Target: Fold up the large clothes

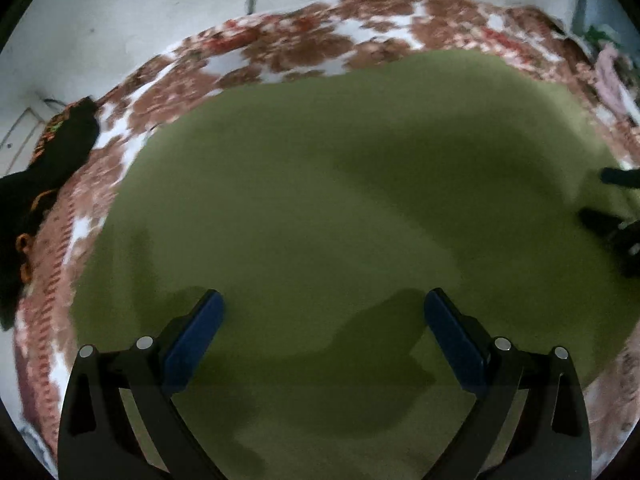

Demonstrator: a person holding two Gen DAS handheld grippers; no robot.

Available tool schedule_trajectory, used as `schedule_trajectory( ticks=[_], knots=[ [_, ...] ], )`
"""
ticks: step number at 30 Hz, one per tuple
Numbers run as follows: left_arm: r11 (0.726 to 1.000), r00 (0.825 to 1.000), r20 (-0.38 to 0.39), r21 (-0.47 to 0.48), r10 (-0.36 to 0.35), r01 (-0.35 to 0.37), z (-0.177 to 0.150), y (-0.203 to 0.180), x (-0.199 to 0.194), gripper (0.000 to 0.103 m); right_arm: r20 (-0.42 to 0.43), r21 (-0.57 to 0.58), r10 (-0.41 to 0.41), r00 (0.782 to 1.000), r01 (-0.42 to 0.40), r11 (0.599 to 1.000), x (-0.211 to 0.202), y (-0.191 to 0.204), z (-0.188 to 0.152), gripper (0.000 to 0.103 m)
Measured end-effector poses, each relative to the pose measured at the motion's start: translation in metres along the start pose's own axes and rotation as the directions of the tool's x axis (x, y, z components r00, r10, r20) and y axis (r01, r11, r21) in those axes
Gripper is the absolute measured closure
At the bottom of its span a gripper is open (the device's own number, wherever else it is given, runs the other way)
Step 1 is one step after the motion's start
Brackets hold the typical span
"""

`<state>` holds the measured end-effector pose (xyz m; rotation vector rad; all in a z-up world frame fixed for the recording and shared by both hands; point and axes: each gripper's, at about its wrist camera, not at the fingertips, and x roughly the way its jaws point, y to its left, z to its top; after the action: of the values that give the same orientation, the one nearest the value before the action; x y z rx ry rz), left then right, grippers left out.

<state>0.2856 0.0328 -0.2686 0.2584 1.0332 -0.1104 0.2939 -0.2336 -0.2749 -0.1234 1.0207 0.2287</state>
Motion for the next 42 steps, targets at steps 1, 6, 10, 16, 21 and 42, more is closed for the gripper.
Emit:
schedule_trajectory(
  ticks=[1, 6, 10, 16, 21, 42],
  knots=[
    [1.000, 1.000, -0.007, -0.007, 0.024, -0.024, -0.004, 0.006, -0.001, 0.005, -0.001, 0.007, -0.013, 1.000, 0.013, 1.000, 0.000, -0.009, -0.005, 0.005],
    [0.988, 0.991, -0.062, -0.089, 0.122, -0.128, -0.024, 0.060, -0.007, 0.005, -0.046, 0.073, -0.108, 0.993, 0.111, 0.991, -0.002, -0.058, -0.026, 0.005],
    [0.983, 0.988, -0.070, -0.116, 0.137, -0.145, -0.033, 0.080, -0.027, 0.005, -0.066, 0.174, -0.113, 0.991, 0.123, 0.977, -0.015, -0.094, -0.037, 0.005],
    [0.980, 0.993, -0.062, -0.166, 0.097, -0.106, -0.042, 0.089, -0.076, 0.005, -0.008, 0.217, -0.083, 0.997, 0.083, 0.973, -0.061, -0.086, -0.027, 0.005],
    [0.946, 0.999, -0.030, -0.324, -0.009, -0.001, -0.068, 0.100, -0.116, 0.005, 0.087, 0.195, -0.007, 0.996, -0.010, 0.981, -0.092, -0.046, -0.008, 0.005],
    [0.690, 0.926, 0.155, -0.626, -0.345, 0.362, -0.159, 0.090, -0.036, 0.005, 0.009, 0.076, 0.086, 0.996, -0.086, 0.993, -0.031, 0.037, -0.001, 0.005]
  ],
)
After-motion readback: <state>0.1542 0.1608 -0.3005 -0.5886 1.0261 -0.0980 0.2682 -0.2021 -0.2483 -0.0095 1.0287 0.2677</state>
